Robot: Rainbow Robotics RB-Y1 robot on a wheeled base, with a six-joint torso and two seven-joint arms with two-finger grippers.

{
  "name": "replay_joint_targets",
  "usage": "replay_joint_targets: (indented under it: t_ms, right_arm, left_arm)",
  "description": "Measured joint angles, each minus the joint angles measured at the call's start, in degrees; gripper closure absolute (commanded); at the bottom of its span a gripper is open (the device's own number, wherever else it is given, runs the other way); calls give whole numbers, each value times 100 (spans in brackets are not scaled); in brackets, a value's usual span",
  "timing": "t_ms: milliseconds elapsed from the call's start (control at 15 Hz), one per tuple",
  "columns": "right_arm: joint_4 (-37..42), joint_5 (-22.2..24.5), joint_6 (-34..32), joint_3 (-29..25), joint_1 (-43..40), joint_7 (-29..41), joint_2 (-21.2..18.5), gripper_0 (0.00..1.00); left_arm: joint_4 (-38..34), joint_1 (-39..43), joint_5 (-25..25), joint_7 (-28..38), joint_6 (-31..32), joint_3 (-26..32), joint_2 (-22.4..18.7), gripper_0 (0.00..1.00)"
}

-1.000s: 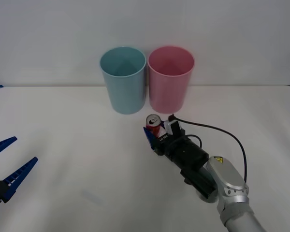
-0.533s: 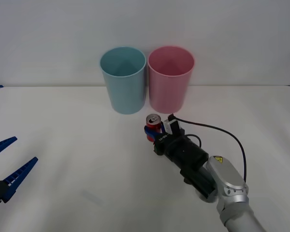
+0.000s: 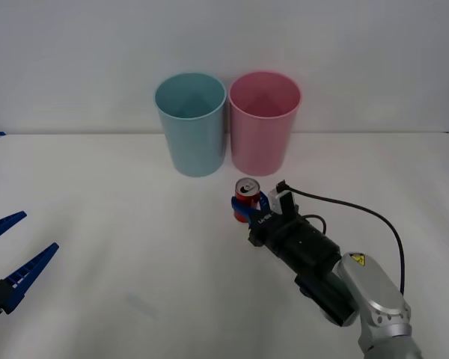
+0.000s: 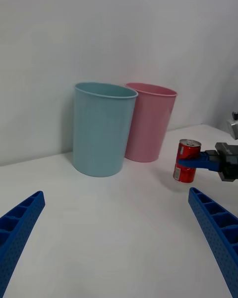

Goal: Grasp the object on the table and drop it into the matching bin: aluminum can to the light blue bin, PET bottle to the pink bin.

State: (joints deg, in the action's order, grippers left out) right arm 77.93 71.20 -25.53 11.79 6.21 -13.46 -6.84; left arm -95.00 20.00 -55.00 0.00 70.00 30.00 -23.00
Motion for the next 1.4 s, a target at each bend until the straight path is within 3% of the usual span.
replay_joint_targets:
  t_ms: [267, 733, 933, 1400]
  right_arm:
    - [1125, 0, 61, 260, -555, 705, -394, 100]
    - [2192, 6, 51, 429, -619, 1217, -992, 100]
    - [2486, 9, 49, 503, -432, 1376, -1349, 100]
    - [2786, 33, 50, 605, 375, 2821, -2055, 100]
  left_arm:
    - [0, 0, 0, 0, 0, 0, 0, 0]
    - [0, 0, 0, 0, 0, 0, 0, 0]
    - [0, 0, 0, 0, 0, 0, 0, 0]
    - [0, 0, 0, 0, 0, 0, 0, 0]
